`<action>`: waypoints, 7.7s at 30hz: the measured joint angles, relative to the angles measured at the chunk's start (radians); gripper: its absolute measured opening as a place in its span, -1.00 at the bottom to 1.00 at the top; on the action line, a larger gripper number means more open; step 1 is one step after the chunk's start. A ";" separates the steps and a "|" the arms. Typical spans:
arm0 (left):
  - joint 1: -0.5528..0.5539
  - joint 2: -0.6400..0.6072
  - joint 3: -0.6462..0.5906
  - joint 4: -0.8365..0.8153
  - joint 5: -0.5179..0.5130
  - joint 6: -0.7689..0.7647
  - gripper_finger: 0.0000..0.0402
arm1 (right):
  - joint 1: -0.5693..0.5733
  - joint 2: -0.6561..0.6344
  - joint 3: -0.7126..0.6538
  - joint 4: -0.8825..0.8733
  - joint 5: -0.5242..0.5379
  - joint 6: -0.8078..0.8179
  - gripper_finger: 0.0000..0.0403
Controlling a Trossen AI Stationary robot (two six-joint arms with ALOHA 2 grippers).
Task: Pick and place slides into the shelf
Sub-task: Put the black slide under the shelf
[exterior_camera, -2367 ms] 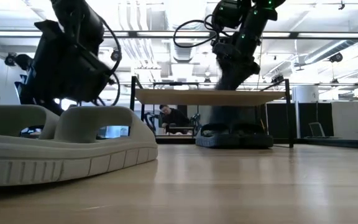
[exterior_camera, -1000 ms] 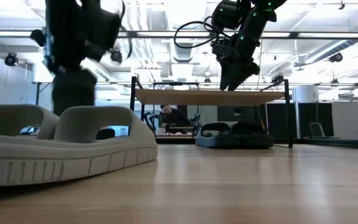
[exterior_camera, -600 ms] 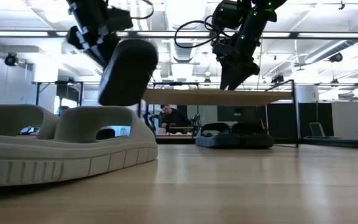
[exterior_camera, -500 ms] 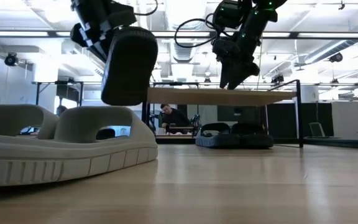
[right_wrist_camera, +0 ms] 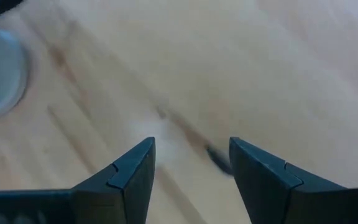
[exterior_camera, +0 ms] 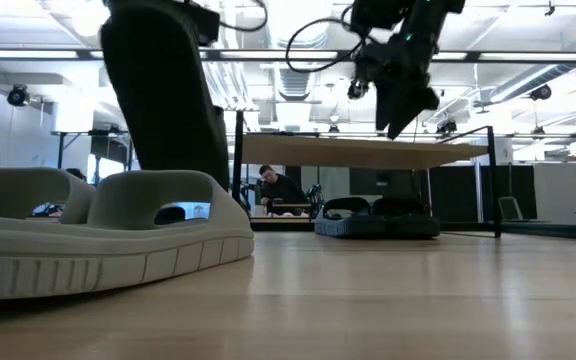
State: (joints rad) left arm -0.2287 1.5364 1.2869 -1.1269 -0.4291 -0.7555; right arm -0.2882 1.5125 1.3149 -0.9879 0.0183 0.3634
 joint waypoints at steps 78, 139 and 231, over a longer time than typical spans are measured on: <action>0.329 0.337 0.048 0.412 -0.494 0.443 -1.00 | 0.219 -0.291 -0.003 -0.270 0.189 0.326 -0.03; 0.347 0.331 0.048 0.416 -0.311 0.579 0.07 | 0.218 -0.293 -0.012 -0.282 0.237 0.317 -0.03; 0.247 -0.335 -0.239 -0.197 -0.289 -0.440 -0.83 | 0.449 -0.308 -0.012 -0.287 0.373 0.463 -0.03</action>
State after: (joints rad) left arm 0.0181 1.2018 1.0482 -1.3235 -0.7184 -1.1959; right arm 0.1608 1.2045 1.3029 -1.2751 0.3908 0.8265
